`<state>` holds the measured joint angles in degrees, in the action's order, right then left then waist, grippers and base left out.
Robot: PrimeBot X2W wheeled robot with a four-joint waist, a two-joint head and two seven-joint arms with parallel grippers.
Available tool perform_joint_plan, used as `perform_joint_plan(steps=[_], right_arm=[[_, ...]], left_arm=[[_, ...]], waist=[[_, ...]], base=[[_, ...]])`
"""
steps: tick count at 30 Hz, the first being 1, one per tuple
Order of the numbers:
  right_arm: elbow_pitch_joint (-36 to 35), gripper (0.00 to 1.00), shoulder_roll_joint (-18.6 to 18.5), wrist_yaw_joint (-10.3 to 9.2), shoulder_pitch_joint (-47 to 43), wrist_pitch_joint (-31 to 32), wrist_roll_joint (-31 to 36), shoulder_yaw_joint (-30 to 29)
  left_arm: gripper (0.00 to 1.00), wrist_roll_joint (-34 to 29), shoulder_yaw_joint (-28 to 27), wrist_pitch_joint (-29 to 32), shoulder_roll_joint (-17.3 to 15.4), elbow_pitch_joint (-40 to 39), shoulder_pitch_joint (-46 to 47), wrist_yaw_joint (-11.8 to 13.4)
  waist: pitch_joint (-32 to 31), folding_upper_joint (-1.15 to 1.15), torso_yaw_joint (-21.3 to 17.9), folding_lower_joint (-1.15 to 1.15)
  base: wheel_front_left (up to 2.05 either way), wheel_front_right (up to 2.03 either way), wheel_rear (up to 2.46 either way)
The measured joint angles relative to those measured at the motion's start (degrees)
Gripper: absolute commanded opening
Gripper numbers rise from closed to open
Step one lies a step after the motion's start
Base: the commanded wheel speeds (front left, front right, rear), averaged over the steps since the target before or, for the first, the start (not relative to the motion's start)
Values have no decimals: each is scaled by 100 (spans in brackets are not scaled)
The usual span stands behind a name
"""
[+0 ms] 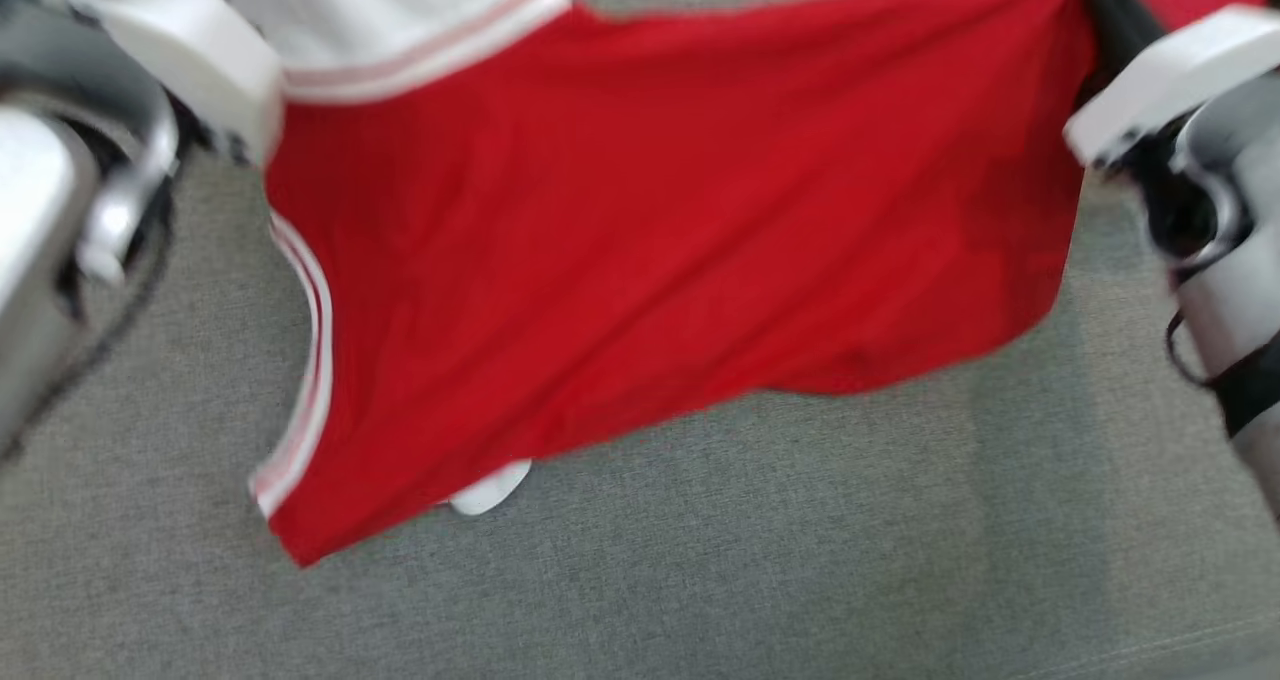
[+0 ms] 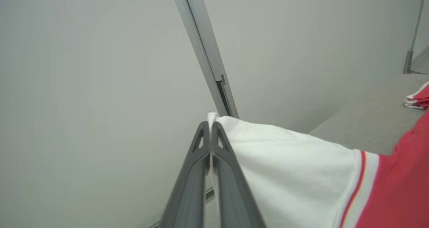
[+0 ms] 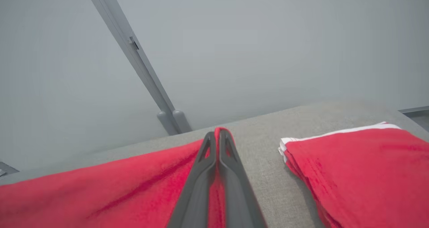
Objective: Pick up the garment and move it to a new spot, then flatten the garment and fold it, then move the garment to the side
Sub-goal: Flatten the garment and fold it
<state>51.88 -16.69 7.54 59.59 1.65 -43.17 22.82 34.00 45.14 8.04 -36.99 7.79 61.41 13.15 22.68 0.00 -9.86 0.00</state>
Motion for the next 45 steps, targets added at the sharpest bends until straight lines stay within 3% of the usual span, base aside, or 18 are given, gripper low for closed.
perform_joint_plan(steps=[6, 12, 16, 20, 26, 29, 35, 45], right_arm=[[-457, 0, -433, 0, 639, -209, -194, -26], [-637, 0, -735, 1, 2208, -549, -88, -11], [-510, 0, -787, 1, 3021, -1073, 129, 47], [-330, 0, -800, 1, 3677, -1490, 426, 163], [-247, 0, -961, 1, 3853, -1637, 772, 436], [-391, 0, -1088, 1, 3677, -1661, 822, 383], [-949, 0, -1298, 1, 2338, -1662, 903, 216], [-2539, 0, -1426, 1, -598, -1677, 1003, -781]], left_arm=[[0, -289, -232, -120, -13, 296, 1092, -167], [0, -740, -357, -326, 311, 1396, 3078, -650], [0, -1228, -334, -971, 622, 2163, 4158, -675], [0, -1655, -338, -1800, 868, 2784, 5036, -539], [0, -1704, -476, -2295, 1101, 3030, 5347, -591], [0, -1615, -675, -2318, 1099, 2575, 4893, -709], [0, -1586, -1020, -2313, 991, 1303, 2824, -731], [0, -1496, -1954, -2317, 1044, -1249, -1312, -662]], waist=[[197, 0, 96, 0], [793, 0, 148, 0], [1204, 0, 163, 0], [1565, 0, 183, 0], [1947, 0, 359, 0], [2097, 0, 528, 0], [2152, 0, 905, 0], [1335, 0, 985, 0]], base=[[0, 0, 0], [0, 0, 0], [0, 0, 0], [0, 0, 0], [0, 0, 0], [0, 0, 0], [0, 0, 0], [0, 0, 0]])
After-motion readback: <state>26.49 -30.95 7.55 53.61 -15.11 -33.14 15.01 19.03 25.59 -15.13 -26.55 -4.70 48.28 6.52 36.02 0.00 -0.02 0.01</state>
